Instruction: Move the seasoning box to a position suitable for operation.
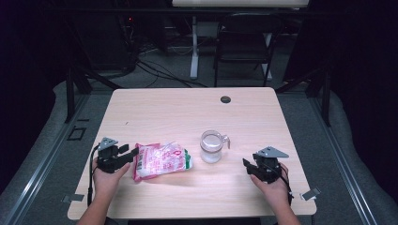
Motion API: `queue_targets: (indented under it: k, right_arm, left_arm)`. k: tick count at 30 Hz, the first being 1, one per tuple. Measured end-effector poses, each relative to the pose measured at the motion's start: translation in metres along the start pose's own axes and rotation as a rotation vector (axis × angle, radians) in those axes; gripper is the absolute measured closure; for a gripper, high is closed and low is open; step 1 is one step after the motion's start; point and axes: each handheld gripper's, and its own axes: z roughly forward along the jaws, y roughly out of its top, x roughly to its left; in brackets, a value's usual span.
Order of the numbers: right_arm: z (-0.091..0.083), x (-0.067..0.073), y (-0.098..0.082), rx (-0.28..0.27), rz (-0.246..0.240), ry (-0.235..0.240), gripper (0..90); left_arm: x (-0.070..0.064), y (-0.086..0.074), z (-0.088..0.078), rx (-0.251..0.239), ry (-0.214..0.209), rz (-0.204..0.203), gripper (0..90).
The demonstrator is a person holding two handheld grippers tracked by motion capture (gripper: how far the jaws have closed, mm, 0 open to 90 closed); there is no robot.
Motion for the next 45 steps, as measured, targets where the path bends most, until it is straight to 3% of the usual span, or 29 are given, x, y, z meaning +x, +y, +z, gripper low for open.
queue_targets:
  k: [6,11,16,20,21,30,34,39,45]
  right_arm:
    - [0.005,0.005,0.009,0.008,-0.039,0.009,51.3]
    - [0.019,0.008,0.02,0.013,-0.038,0.043,58.9]
    - [0.031,0.018,0.031,0.01,-0.033,0.067,60.4]
    - [0.037,0.023,0.029,-0.001,-0.041,0.06,61.3]
    - [0.043,0.025,0.03,0.006,-0.065,0.045,62.8]
    - [0.067,0.025,0.031,0.03,-0.065,0.041,66.3]
    - [0.074,0.023,0.035,0.032,-0.049,0.04,66.3]
    - [0.084,0.024,0.042,0.034,-0.068,0.049,67.7]
    - [0.093,0.026,0.045,0.048,-0.069,0.055,70.8]
  left_arm:
    - [-0.001,-0.001,0.0,0.004,0.004,0.026,51.0]
    - [-0.005,-0.001,-0.004,-0.022,-0.009,0.05,51.3]
    - [-0.01,-0.003,-0.005,0.013,-0.023,0.086,51.2]
    - [-0.012,-0.005,-0.008,0.007,-0.017,0.116,51.3]
    - [-0.012,-0.007,-0.01,0.01,-0.011,0.12,51.3]
    - [-0.007,-0.019,-0.03,-0.006,-0.012,0.109,51.1]
    - [-0.003,-0.026,-0.042,-0.018,0.018,0.088,51.0]
    - [0.007,-0.034,-0.058,-0.042,0.061,0.037,50.8]
    - [0.01,-0.037,-0.064,-0.049,0.078,0.021,50.4]
